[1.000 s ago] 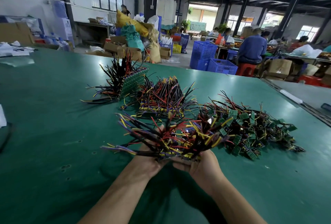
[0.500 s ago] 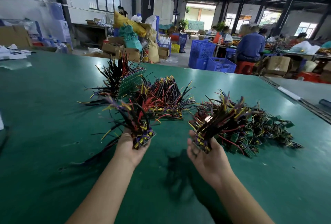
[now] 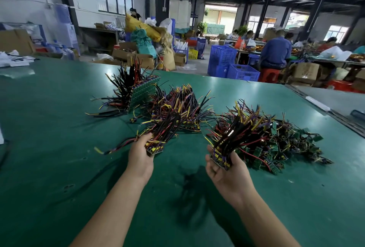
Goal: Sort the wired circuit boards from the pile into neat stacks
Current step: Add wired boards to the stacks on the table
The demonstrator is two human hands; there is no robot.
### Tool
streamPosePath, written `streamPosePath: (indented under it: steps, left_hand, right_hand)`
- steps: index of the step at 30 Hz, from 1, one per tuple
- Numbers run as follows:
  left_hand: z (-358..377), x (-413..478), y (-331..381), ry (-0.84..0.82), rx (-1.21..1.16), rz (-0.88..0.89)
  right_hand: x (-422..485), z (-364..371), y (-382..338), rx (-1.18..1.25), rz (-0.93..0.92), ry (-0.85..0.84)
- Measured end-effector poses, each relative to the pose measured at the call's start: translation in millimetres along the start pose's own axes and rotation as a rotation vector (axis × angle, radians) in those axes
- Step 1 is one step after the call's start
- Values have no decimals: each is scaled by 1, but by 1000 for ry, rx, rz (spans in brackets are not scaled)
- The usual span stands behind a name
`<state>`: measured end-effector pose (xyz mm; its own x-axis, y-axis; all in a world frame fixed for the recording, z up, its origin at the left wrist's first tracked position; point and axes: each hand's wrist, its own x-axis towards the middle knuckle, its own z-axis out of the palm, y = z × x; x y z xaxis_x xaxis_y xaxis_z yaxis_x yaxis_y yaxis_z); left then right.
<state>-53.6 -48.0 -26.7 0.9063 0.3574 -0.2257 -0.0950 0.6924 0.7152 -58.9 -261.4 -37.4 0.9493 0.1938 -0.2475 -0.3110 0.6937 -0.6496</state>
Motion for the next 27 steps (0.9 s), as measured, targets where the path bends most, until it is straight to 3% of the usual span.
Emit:
streamPosePath:
  steps: [8,11,15,18,20,21,23,27]
  left_hand:
    - [-9,8,4,0,-178,-53]
    - [-11,13,4,17,-127,-24]
    - [-10,17,1,187,31,54]
    - [-12,11,-6,483,392,226]
    - [-10,1,-5,694,577,474]
    - [-6,-6,-3,707,622,640]
    - [0,-20,-7,523,684,858]
    - [7,-32,-28,223,674,809]
  right_hand:
    - [-3,3,2,-3,29,12]
    - [-5,4,2,-4,43,8]
    - [-6,4,1,0,49,5]
    - [-6,5,1,-7,52,4]
    - [-5,5,2,-7,57,5]
    - [-5,5,2,-9,59,5]
    - [-6,5,3,-21,63,4]
    - [-7,5,4,-22,74,0]
